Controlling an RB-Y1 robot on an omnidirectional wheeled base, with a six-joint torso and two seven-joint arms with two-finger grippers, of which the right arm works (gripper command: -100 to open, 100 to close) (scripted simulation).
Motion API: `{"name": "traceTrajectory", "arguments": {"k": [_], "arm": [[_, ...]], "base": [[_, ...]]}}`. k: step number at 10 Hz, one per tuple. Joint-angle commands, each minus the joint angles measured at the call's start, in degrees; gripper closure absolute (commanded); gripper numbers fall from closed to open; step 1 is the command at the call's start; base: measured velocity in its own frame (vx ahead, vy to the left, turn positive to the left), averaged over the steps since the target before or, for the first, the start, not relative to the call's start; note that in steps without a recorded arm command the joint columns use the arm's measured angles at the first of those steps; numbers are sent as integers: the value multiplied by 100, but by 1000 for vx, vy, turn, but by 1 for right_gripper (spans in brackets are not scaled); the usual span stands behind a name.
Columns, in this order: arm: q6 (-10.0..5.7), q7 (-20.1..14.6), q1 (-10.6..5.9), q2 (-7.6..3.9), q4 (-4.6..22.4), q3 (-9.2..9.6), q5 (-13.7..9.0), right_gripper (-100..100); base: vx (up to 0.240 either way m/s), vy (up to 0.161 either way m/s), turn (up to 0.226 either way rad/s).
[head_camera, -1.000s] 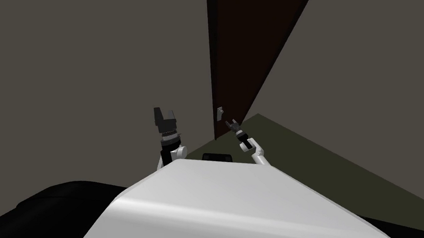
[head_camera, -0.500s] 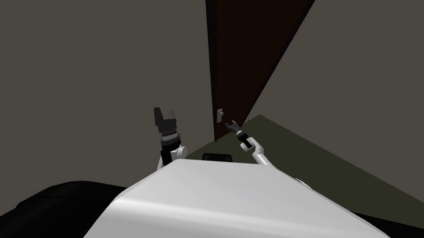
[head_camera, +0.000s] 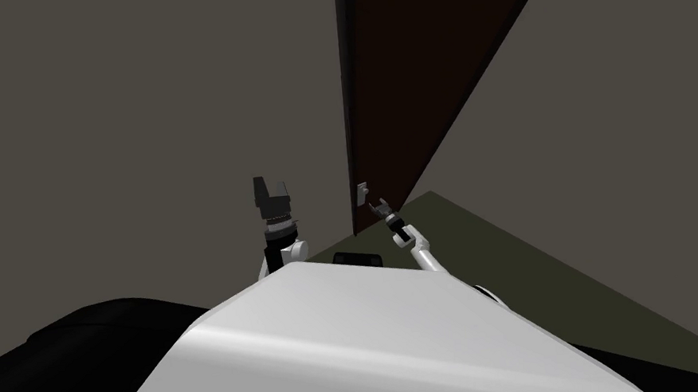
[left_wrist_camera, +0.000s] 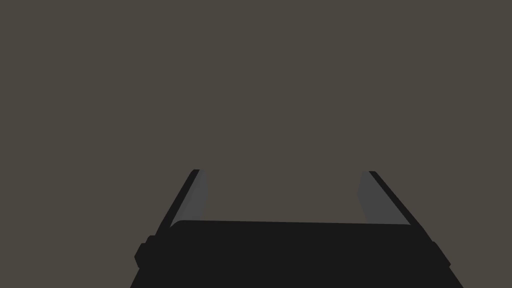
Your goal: Pull the door open
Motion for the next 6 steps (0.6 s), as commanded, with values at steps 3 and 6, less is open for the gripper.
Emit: {"name": "traceTrajectory", "arguments": {"k": [3, 6], "arm": [[81, 245, -321, 371, 384, -33, 51, -100], [136, 503, -643, 767, 806, -76, 101, -100]], "base": [[122, 27, 1], [126, -7, -6]]}}
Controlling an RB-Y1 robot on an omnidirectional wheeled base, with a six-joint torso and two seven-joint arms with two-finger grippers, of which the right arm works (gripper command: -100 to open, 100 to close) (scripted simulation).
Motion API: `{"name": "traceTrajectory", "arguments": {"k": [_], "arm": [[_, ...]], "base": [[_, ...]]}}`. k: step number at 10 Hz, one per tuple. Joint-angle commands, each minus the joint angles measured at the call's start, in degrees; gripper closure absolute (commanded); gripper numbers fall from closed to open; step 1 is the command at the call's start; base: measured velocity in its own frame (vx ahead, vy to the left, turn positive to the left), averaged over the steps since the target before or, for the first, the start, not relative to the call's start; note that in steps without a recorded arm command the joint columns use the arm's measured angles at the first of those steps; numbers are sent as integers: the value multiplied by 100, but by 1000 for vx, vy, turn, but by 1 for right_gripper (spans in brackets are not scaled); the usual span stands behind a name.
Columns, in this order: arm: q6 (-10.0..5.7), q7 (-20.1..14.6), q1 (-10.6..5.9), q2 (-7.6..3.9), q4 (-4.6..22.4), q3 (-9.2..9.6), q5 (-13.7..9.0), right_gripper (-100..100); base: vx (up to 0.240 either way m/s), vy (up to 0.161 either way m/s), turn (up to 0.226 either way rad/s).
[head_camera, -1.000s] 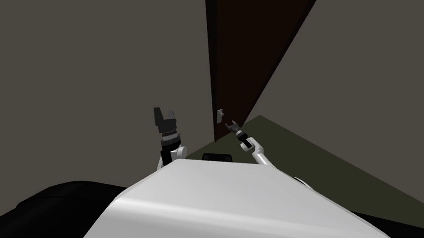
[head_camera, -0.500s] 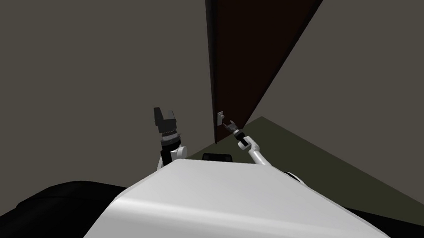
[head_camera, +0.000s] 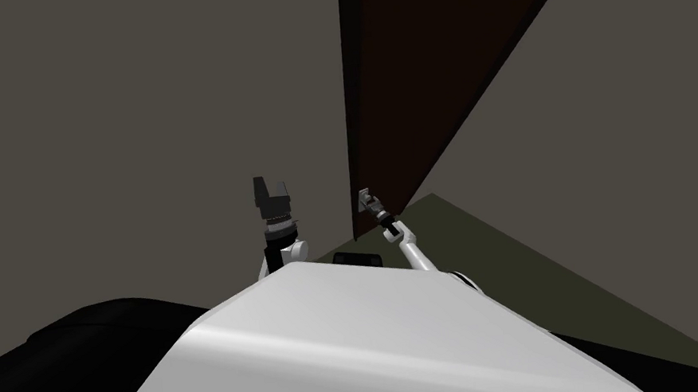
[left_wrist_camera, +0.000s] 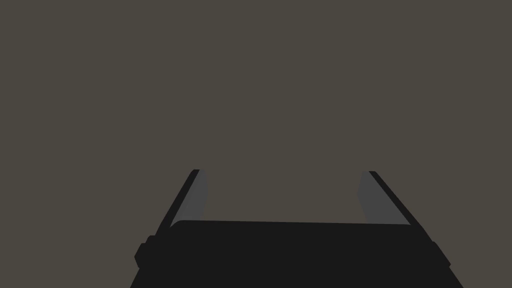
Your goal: Pull the door open
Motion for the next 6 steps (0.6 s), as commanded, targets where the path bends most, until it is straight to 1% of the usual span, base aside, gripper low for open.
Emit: {"name": "traceTrajectory", "arguments": {"k": [1, 2, 3, 4, 5, 6], "arm": [[17, 131, -123, 176, 180, -22, 23, -100], [27, 179, -183, 250, 259, -30, 32, -100], [42, 250, -271, 359, 375, -42, 46, -100], [-2, 218, -233, 305, 353, -52, 33, -100], [-2, 218, -233, 305, 353, -52, 33, 100], [-2, 218, -233, 305, 353, -52, 33, 100]], "base": [[93, -26, -5], [81, -31, -8], [82, -38, -12], [38, -17, 3], [-6, 3, 1], [-19, 9, 5]]}}
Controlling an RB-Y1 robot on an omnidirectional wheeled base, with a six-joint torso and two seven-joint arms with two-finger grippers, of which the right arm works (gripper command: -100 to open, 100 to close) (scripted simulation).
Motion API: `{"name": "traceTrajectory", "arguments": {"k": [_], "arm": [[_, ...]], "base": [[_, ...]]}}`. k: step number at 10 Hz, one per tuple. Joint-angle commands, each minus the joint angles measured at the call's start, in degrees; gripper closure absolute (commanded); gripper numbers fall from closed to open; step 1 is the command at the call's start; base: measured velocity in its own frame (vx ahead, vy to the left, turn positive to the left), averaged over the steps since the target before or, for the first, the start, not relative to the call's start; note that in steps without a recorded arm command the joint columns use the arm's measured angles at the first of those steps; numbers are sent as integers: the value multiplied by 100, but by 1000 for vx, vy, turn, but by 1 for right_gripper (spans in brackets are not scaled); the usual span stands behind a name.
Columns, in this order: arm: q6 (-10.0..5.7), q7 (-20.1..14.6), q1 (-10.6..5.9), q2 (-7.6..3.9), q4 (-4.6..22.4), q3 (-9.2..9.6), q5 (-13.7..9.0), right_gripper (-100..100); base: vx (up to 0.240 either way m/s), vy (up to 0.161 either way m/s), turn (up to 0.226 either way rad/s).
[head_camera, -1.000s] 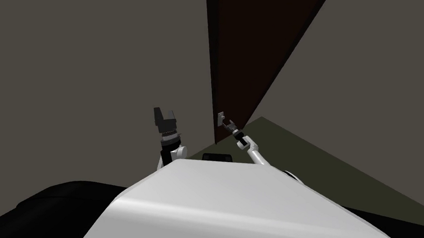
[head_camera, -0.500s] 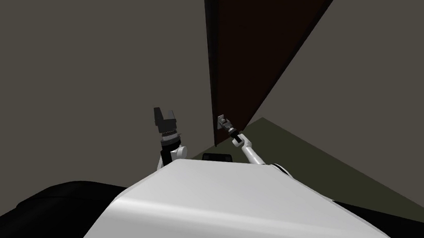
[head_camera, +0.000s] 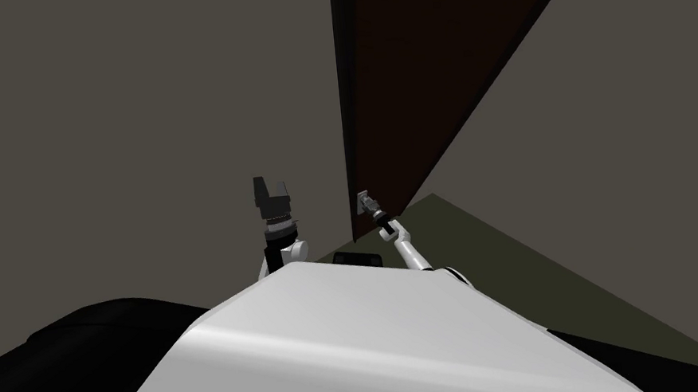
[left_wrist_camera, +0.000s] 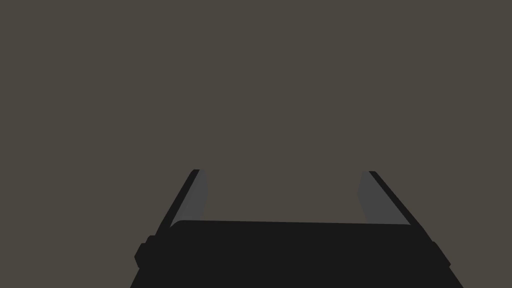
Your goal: Pull the door open
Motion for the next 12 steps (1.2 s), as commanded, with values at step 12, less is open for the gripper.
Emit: {"name": "traceTrajectory", "arguments": {"k": [12], "arm": [[27, -1134, 18, -135, 6, -16, -555, 100]], "base": [[-26, -16, 69]]}}
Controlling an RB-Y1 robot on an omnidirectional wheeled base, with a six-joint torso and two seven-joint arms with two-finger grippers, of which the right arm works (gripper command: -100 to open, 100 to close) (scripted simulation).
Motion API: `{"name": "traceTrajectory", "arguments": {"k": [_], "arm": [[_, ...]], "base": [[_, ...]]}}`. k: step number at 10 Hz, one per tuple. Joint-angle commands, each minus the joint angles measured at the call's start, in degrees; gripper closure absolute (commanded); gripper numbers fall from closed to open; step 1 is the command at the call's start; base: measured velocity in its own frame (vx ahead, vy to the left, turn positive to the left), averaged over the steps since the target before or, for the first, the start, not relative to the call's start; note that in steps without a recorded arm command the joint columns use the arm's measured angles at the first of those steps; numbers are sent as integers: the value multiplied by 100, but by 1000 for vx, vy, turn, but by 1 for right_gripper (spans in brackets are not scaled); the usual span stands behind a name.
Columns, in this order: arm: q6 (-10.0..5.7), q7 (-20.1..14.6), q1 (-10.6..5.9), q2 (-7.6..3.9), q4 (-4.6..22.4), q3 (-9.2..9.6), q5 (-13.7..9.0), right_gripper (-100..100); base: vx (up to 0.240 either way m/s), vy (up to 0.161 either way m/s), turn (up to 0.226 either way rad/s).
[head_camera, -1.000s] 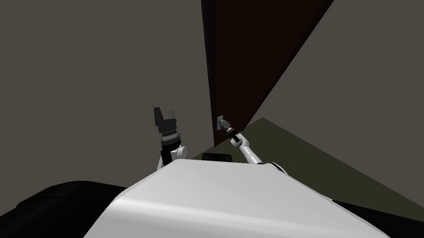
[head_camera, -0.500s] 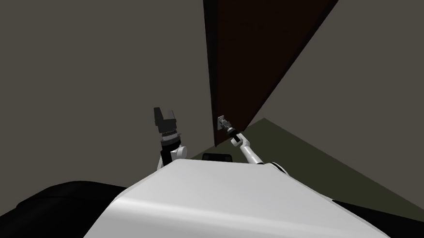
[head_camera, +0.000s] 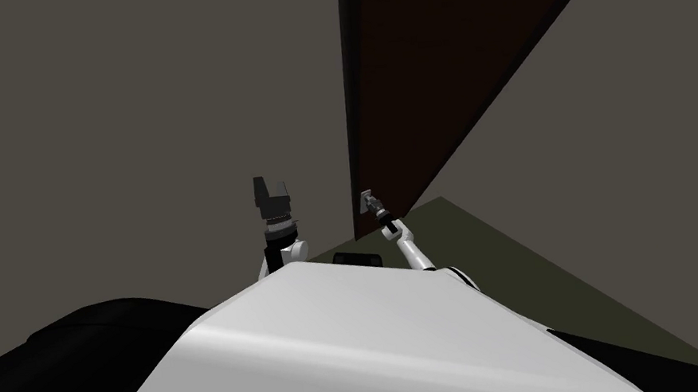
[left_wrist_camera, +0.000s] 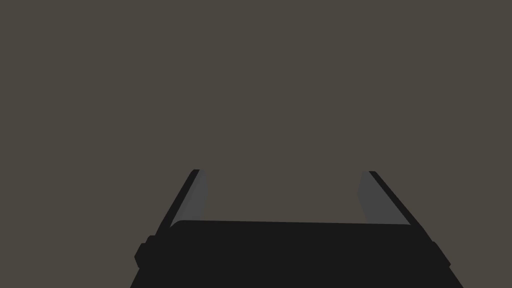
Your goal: Pull the door open
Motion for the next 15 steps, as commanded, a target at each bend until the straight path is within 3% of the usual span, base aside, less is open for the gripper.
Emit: {"name": "traceTrajectory", "arguments": {"k": [1, 9, 12, 14, 15], "arm": [[-6, -201, 46, 25, 2, 65, -49, 100], [14, -1282, 65, -110, 8, 54, -623, 100], [19, -1534, 69, -140, 10, 51, -750, 100], [29, -1913, 78, -209, 13, 46, -1042, 100], [29, -2004, 78, -209, 13, 46, -1042, 100]], "base": [[-43, -29, 55], [-39, -23, 89], [-41, -13, 74], [-55, -22, 144], [-42, -40, 88]]}}
